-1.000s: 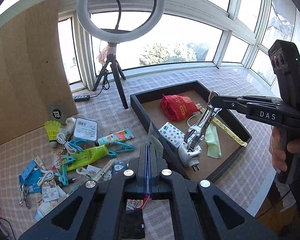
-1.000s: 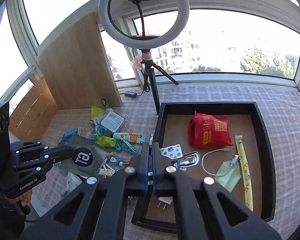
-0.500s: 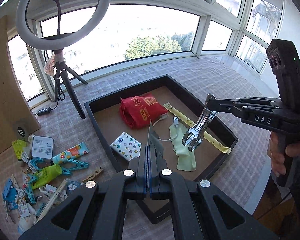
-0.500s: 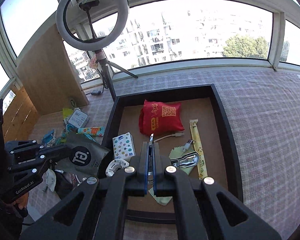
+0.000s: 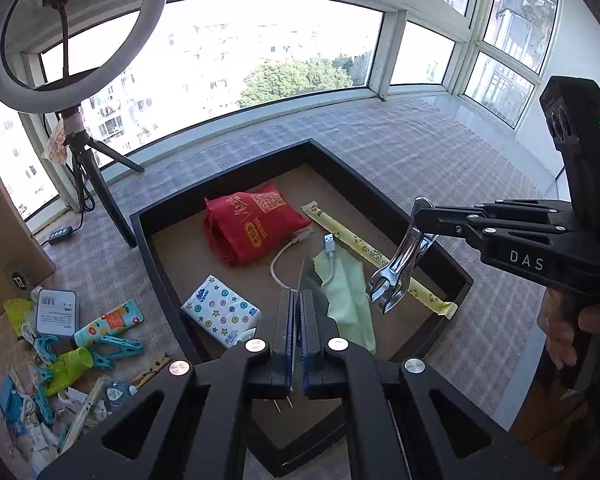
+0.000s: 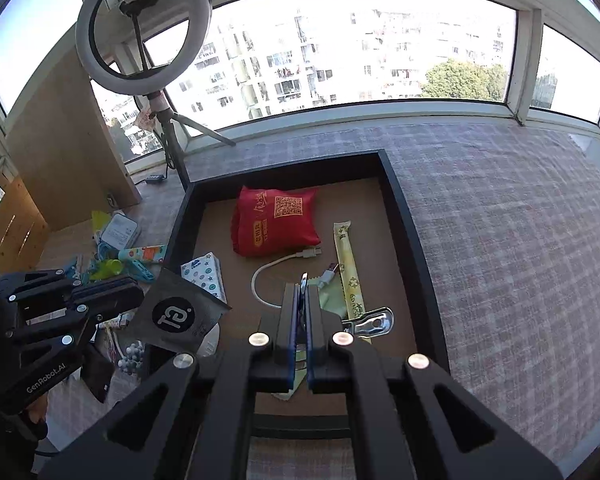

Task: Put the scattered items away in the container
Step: 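Carry the grey card and silver clip into the black tray and open both tools, then move both open tools back over the pile of items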

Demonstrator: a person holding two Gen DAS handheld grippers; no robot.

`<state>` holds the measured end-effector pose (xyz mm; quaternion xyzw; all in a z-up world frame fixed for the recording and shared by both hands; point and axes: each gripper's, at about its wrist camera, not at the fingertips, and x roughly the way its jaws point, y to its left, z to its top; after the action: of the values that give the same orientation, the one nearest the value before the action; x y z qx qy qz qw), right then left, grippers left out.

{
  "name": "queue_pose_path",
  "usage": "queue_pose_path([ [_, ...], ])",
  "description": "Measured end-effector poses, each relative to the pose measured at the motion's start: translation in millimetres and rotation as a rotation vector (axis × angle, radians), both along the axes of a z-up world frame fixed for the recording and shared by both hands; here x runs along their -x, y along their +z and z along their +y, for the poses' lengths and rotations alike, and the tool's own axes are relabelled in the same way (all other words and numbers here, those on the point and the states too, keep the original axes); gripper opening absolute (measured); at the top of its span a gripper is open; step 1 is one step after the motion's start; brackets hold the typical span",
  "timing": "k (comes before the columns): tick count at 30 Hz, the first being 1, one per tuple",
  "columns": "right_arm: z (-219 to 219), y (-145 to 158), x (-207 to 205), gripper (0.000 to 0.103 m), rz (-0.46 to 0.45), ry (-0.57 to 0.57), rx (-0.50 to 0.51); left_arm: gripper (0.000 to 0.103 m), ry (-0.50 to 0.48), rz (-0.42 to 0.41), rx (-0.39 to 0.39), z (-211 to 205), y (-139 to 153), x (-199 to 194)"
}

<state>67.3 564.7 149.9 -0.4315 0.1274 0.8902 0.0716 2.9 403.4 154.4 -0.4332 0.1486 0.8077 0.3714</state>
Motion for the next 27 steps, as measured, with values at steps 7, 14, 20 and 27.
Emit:
queue_pose_path([
  [7, -11.1, 13.2, -1.6, 0.039, 0.02, -0.046, -0.074, 0.044, 0.025, 0.008, -0.017, -11.7, 3.6, 2.6],
  [14, -33.6, 23.3, 2.7, 0.039, 0.03, -0.024, -0.095, 0.044, 0.049, 0.017, -0.034, -25.6, 7.9, 4.3],
  [20, -54.2, 26.2, 7.4, 0.039, 0.039, 0.007, -0.086, 0.044, 0.084, 0.026, -0.036, -48.4, 12.3, 5.2],
  [27, -84.5, 30.8, 17.8, 0.039, 0.047, 0.047, -0.098, 0.044, 0.137, 0.037, -0.038, -85.9, 17.9, 7.8],
])
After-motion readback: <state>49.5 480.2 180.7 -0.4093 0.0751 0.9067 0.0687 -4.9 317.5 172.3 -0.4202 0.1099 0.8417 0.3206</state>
